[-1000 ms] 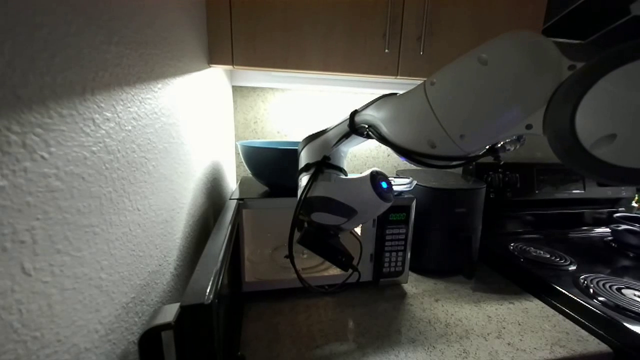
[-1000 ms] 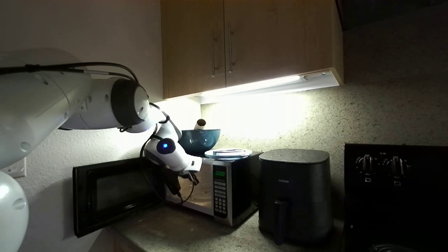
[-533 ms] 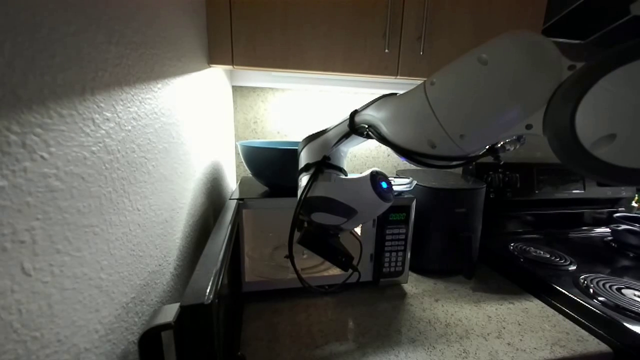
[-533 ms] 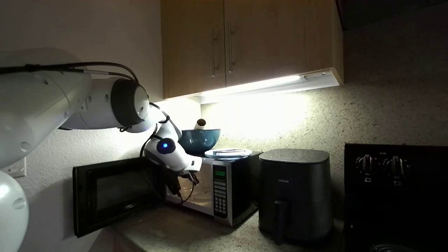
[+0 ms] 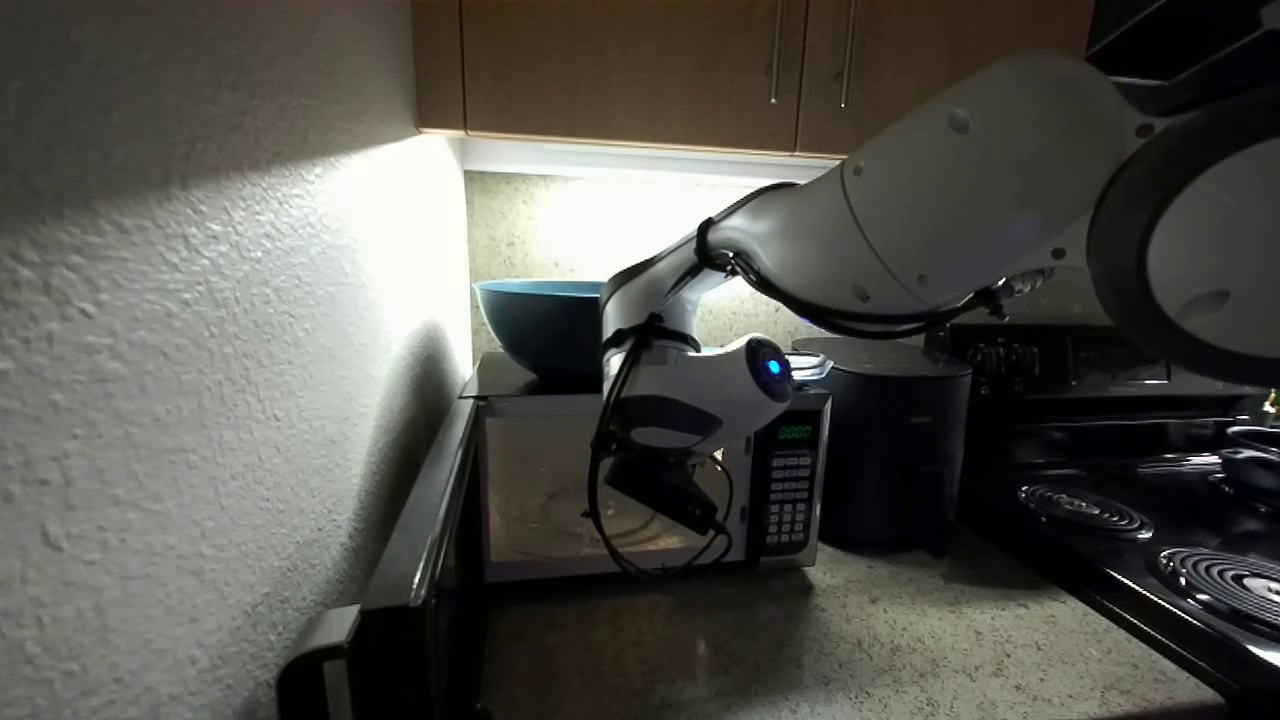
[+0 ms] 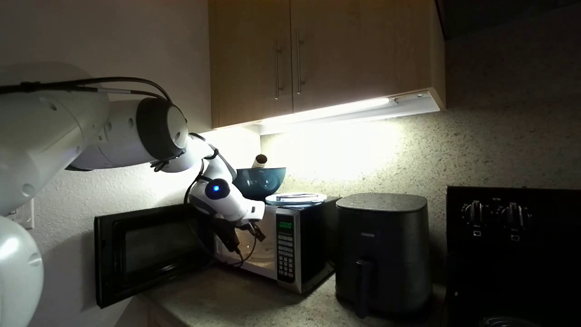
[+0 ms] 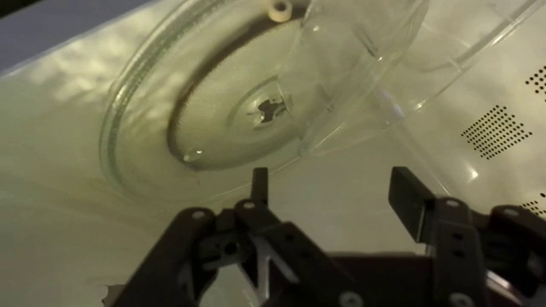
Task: Put the clear lunch box inside the microwave
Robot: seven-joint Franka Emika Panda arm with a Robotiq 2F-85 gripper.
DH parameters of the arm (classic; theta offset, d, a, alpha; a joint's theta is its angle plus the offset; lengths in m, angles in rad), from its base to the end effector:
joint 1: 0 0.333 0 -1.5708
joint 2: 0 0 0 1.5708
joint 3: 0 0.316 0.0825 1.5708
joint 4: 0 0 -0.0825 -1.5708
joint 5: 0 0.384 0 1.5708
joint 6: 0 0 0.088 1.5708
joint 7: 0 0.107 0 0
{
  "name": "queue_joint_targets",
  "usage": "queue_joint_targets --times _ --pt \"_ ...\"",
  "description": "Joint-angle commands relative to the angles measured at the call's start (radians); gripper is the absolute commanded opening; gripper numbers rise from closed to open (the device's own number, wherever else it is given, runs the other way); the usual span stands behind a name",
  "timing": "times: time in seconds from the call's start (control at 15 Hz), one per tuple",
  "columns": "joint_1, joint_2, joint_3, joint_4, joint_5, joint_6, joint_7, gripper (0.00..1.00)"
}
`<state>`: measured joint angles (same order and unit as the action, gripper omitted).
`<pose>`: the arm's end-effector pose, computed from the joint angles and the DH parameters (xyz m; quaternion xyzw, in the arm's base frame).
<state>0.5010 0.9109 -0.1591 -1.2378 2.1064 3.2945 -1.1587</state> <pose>0.6984 0.1880 0.2426 -0.8548 0.2425 -0.4179 0.1892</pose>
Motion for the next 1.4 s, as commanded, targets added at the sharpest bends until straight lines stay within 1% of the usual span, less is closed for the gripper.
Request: queue_joint_targets --times 0.0,0.07,0.2,0.33,0.53,0.67,0.8,1.07,1.27,1.33 --pt "0.014 0.000 -0.022 -0.006 0.011 -0.004 -0.002 0.81" --pt "0.027 0.000 -0.040 -0.009 0.015 -0.005 -0.002 0.87" --pt "0.040 0.000 -0.053 -0.011 0.017 -0.005 -0.002 1.00" --pt "0.012 -0.036 0.004 -0.081 -0.009 0.024 -0.009 1.00" --pt "-0.034 -0.057 0.081 -0.144 -0.018 0.068 -0.018 1.00" --pt "-0.049 -0.056 0.103 -0.151 -0.008 0.095 -0.024 1.00" --pt "-0.051 -0.059 0.104 -0.157 -0.002 0.114 -0.025 1.00" --pt "-0.010 -0.088 0.045 -0.171 0.008 0.109 -0.011 1.00" --pt "0.019 -0.163 0.010 -0.241 0.032 0.072 -0.007 1.00" --pt "0.047 -0.160 -0.029 -0.225 0.024 0.059 -0.004 1.00"
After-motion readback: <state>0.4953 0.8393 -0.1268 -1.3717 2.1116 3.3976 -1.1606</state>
